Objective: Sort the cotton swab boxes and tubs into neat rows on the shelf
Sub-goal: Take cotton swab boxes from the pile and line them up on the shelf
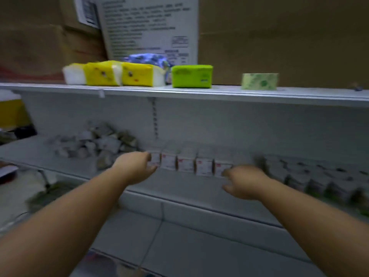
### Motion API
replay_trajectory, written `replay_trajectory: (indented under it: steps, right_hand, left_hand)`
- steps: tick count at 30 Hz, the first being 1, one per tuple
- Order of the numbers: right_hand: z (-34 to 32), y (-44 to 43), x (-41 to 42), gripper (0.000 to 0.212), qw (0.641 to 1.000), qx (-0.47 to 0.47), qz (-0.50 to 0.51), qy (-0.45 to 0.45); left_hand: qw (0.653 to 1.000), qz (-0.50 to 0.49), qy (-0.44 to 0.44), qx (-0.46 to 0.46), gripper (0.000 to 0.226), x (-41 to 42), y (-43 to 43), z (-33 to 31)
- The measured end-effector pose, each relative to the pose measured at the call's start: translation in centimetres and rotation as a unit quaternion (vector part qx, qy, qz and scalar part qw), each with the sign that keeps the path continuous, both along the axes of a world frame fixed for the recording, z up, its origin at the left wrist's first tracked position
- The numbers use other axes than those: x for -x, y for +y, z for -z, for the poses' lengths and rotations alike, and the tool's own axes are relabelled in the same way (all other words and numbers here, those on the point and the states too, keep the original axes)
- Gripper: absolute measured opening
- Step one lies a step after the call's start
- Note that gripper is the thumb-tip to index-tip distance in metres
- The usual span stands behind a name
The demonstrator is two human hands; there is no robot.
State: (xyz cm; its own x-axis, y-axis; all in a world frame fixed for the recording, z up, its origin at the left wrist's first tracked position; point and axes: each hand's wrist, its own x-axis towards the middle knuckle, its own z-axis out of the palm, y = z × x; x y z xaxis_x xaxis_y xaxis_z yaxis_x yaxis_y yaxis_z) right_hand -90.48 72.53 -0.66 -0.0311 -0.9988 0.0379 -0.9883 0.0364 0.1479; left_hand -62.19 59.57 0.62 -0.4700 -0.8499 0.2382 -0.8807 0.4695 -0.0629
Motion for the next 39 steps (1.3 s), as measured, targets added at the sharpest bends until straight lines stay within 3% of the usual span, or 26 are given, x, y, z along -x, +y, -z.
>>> replay_trajectory:
  steps: [3, 7, 18, 23, 28, 32, 39]
  right_hand:
    - [-0.5, -4.5, -6.7, 0.066, 0.999, -0.023, -0.041, -0.018]
    - [0.0, -8.8, -13.2, 0.072, 0.993, -0.029, -0.110, -0.026]
    - [2.2, -23.9, -21.5, 0.067, 0.986, -0.023, -0.154, -0.063]
    - [1.8, -31.1, -27.6, 0.059, 0.975, 0.026, -0.208, -0.075]
    - [2.3, -35.8, -33.0, 0.063, 0.981, 0.013, -0.191, -0.040]
    - [3.2, -38.6, -36.5, 0.066, 0.986, 0.010, -0.160, -0.038]
    - [2.6, -42.0, -46.0, 0.065, 0.983, 0.062, -0.161, -0.059]
  left_hand:
    - [0.996, -0.019, -0.054, -0.073, 0.069, -8.5, -1.6, 0.1]
    - [0.993, -0.028, -0.086, -0.073, 0.076, -15.6, -3.9, 1.2]
    - [0.984, -0.041, -0.081, -0.156, 0.074, -19.8, -15.6, 3.4]
    - [0.989, -0.008, -0.064, -0.131, 0.072, -23.8, -20.7, 2.0]
    - [0.983, 0.014, -0.103, -0.150, 0.079, -28.8, -25.6, 2.0]
    - [0.982, 0.021, -0.073, -0.173, 0.087, -33.0, -30.7, 2.4]
    - [0.979, 0.087, -0.073, -0.171, 0.080, -43.5, -38.2, 3.6]
